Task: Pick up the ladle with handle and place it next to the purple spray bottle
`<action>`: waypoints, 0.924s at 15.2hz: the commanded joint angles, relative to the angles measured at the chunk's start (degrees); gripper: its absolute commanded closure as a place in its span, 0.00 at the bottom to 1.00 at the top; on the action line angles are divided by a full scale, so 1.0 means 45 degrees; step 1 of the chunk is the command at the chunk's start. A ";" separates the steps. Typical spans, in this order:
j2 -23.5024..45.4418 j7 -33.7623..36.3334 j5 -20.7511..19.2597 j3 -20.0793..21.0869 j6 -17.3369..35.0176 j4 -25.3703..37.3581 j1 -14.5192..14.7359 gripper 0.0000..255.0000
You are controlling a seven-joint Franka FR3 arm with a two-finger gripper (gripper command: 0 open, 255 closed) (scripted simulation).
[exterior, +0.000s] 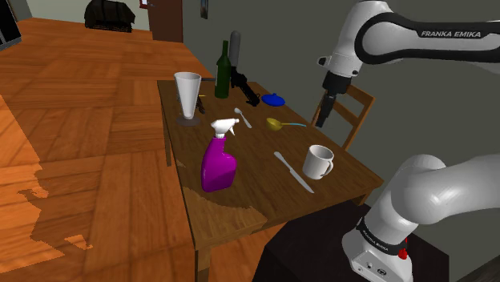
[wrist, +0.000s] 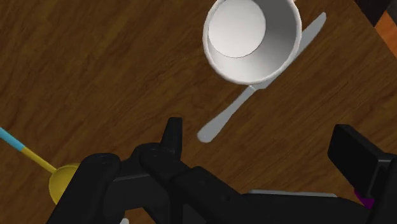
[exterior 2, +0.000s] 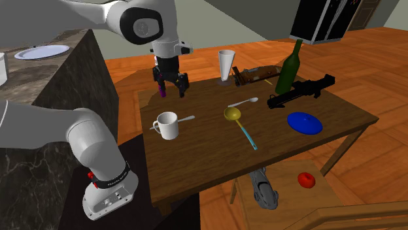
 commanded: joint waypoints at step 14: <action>0.5215 -0.8722 -0.1621 -0.4342 0.5944 0.0705 0.0920 0.00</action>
